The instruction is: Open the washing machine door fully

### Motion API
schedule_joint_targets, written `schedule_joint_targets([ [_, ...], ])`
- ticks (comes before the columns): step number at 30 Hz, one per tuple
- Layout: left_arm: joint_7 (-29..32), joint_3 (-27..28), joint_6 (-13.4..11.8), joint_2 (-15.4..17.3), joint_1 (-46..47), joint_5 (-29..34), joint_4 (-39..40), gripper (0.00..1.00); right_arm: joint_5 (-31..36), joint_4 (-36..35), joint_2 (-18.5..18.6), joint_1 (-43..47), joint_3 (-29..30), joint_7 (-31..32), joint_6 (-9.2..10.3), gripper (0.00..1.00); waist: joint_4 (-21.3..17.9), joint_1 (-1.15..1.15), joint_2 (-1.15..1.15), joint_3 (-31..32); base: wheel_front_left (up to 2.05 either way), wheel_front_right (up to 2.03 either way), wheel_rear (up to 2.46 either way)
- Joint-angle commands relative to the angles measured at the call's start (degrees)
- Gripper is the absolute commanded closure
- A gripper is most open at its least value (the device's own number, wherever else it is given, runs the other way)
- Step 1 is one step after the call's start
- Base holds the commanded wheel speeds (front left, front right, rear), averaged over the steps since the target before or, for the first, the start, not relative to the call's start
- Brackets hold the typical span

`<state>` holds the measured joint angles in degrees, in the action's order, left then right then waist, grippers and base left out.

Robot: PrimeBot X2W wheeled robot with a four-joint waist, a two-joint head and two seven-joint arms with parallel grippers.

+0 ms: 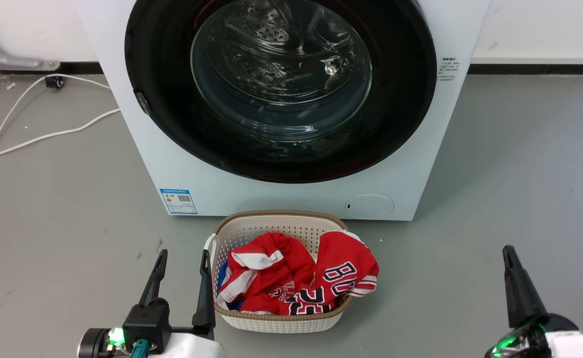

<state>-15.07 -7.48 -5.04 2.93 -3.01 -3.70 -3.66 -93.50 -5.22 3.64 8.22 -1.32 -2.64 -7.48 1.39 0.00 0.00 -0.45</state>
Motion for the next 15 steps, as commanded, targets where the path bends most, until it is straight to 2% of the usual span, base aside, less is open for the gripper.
schedule_joint_targets([
  [1,-0.2,0.1,-0.1,-0.1,0.7,0.2,0.4,0.0,0.1,0.8,0.1,-2.1,1.1,0.7,-0.02,1.0,-0.1,0.0,0.0,-0.7,0.0,0.0,0.0],
  [6,-0.2,0.0,0.3,-0.1,2.1,0.4,0.8,0.0,-0.4,3.2,1.3,-7.1,4.6,1.4,-0.02,1.0,0.2,0.0,0.0,-3.4,0.0,0.0,0.0],
  [15,-0.2,-0.3,0.5,-0.1,8.0,1.0,2.4,0.0,-6.5,11.9,5.2,-25.0,15.7,7.0,-0.02,1.0,1.6,0.0,0.0,-12.9,0.0,0.0,0.0],
])
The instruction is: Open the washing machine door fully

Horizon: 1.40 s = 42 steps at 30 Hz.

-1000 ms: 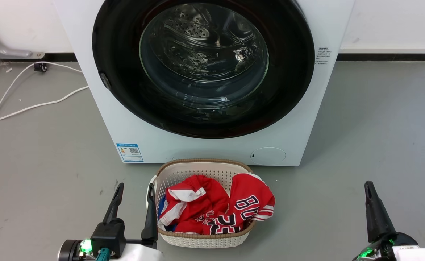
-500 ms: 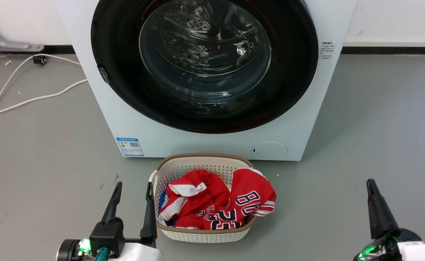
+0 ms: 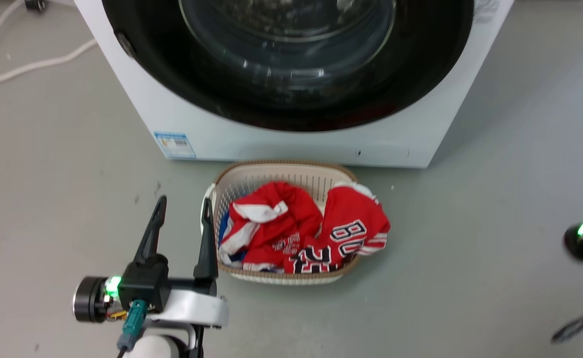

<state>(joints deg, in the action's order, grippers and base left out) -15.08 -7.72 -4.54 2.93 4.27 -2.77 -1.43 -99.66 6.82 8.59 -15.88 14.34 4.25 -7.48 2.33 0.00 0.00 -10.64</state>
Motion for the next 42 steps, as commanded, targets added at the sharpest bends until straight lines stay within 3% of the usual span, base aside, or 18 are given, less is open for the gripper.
schedule_joint_targets([
  [1,-0.1,-0.1,0.0,-0.1,1.4,0.1,0.4,0.0,-0.9,1.0,0.6,-3.0,1.0,1.0,-0.02,1.0,0.7,0.0,0.0,-3.7,0.0,0.0,0.0],
  [8,-0.1,-0.1,0.0,-0.1,5.7,0.6,2.2,0.0,-1.0,9.3,5.3,-17.2,2.8,8.0,-0.02,1.0,1.4,0.0,0.0,-11.1,0.0,0.0,0.0],
  [22,-0.1,-2.0,0.3,-0.1,13.2,1.2,3.9,0.0,3.8,19.5,11.2,-41.6,-3.7,15.9,-0.02,1.0,3.6,0.0,0.0,-21.6,0.0,0.0,0.0],
  [33,-0.1,-2.9,-0.5,-0.1,15.0,0.1,4.5,0.0,9.6,25.1,12.9,-52.1,-10.8,19.3,-0.02,1.0,5.7,0.0,0.0,-25.5,0.0,0.0,0.0],
  [42,-0.1,-3.2,-1.4,-0.1,15.1,-0.4,3.9,0.0,10.6,25.2,12.7,-50.9,-14.8,25.1,-0.02,1.0,5.8,0.0,0.0,-25.2,0.0,0.0,0.0],
])
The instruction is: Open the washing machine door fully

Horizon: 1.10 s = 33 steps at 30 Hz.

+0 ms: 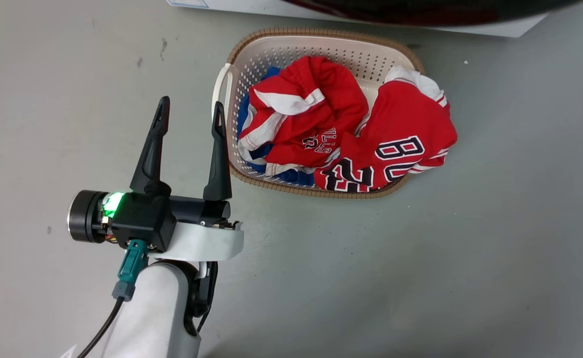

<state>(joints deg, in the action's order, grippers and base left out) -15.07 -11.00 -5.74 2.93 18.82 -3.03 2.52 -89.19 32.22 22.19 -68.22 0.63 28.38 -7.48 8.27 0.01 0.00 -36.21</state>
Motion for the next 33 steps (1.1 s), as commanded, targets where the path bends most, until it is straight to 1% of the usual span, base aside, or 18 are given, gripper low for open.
schedule_joint_targets([
  [1,-0.2,0.2,-0.3,-0.1,0.4,-0.1,-0.1,0.0,-0.2,-0.7,-0.8,2.1,-1.1,1.5,-0.02,1.0,-0.3,-0.01,0.0,0.7,0.0,0.0,0.0],
  [4,-0.2,0.7,-0.3,-0.1,-0.4,0.2,-0.2,0.0,-0.6,-2.2,-0.5,4.3,-1.5,3.1,-0.02,1.0,-1.1,-0.01,0.0,1.8,0.0,0.0,0.0],
  [8,-0.2,1.2,0.2,-0.1,-1.0,0.4,-0.4,0.0,-0.9,-4.7,-0.4,7.8,-2.3,5.2,-0.02,1.0,-2.1,-0.01,0.0,3.3,0.0,0.0,0.0],
  [11,-0.2,1.4,0.6,-0.1,-1.2,0.7,-0.6,0.0,-1.0,-7.1,-0.8,10.9,-3.1,6.2,-0.02,1.0,-2.8,-0.01,0.0,4.4,0.0,0.0,0.0],
  [15,-0.2,1.9,0.7,-0.1,-2.2,1.0,-0.9,0.0,-1.1,-10.6,-2.2,15.4,-4.8,7.9,-0.02,1.0,-3.8,-0.01,0.0,5.7,0.0,0.0,0.0],
  [22,-0.2,2.0,1.1,-0.1,-3.3,1.1,-1.5,0.0,-1.6,-18.0,-3.1,23.2,-8.0,11.5,-0.02,1.0,-3.8,-0.01,0.0,8.2,0.0,0.0,0.0],
  [23,-0.2,2.0,1.1,-0.1,-3.3,1.1,-1.5,0.0,-1.6,-18.0,-3.1,23.2,-8.0,11.5,-0.02,1.0,-3.8,-0.01,0.0,8.2,0.0,0.0,0.0],
  [33,-0.2,3.1,1.8,-0.1,-5.9,1.6,-2.0,0.0,-3.5,-30.4,-5.2,35.7,-12.1,15.0,-0.03,1.0,-3.7,-0.01,0.0,12.3,0.0,0.0,0.0],
])
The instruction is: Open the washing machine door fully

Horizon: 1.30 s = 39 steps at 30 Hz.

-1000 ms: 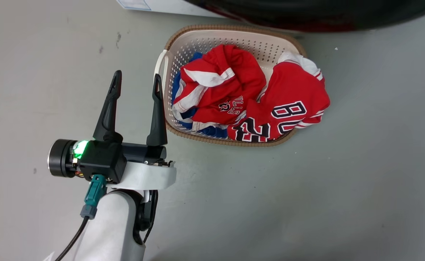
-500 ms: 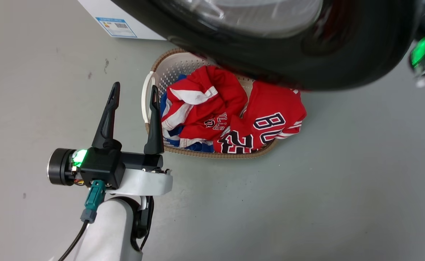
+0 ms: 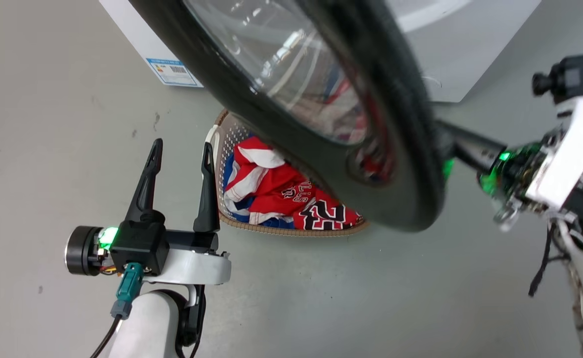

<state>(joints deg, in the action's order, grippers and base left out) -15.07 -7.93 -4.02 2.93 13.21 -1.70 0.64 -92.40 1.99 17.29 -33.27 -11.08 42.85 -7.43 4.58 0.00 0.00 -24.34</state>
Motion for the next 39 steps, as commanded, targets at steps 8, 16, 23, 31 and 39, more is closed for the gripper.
schedule_joint_targets([
  [8,-0.2,-0.1,-0.3,-0.1,-2.1,-0.2,-0.7,0.0,0.1,-5.8,-2.3,8.5,-4.4,1.4,-0.12,1.0,0.3,0.0,0.0,3.2,0.0,0.0,0.0],
  [16,-0.1,0.2,-0.3,-0.1,-3.4,-0.3,-1.0,0.0,0.2,-8.0,-4.6,13.8,-8.1,2.1,-0.12,1.0,0.8,0.0,0.0,5.0,0.0,0.0,0.0],
  [23,-0.1,0.2,-0.4,-0.1,-4.3,-0.4,-1.3,0.0,0.0,-8.5,-6.8,16.8,-10.4,2.1,-0.12,1.0,1.3,0.0,0.0,6.2,0.0,0.0,0.0],
  [31,-0.2,0.1,-0.7,-0.1,-4.8,-0.8,-1.6,0.0,0.5,-7.7,-8.3,19.3,-12.0,1.8,-0.1,1.0,1.6,0.0,0.0,7.2,0.0,0.0,0.0],
  [39,-0.2,0.7,-0.7,-0.1,-6.2,-0.5,-1.9,0.0,0.4,-6.6,-9.1,21.7,-13.2,2.6,-0.06,1.0,0.9,0.0,0.0,9.5,0.0,0.0,0.0],
])
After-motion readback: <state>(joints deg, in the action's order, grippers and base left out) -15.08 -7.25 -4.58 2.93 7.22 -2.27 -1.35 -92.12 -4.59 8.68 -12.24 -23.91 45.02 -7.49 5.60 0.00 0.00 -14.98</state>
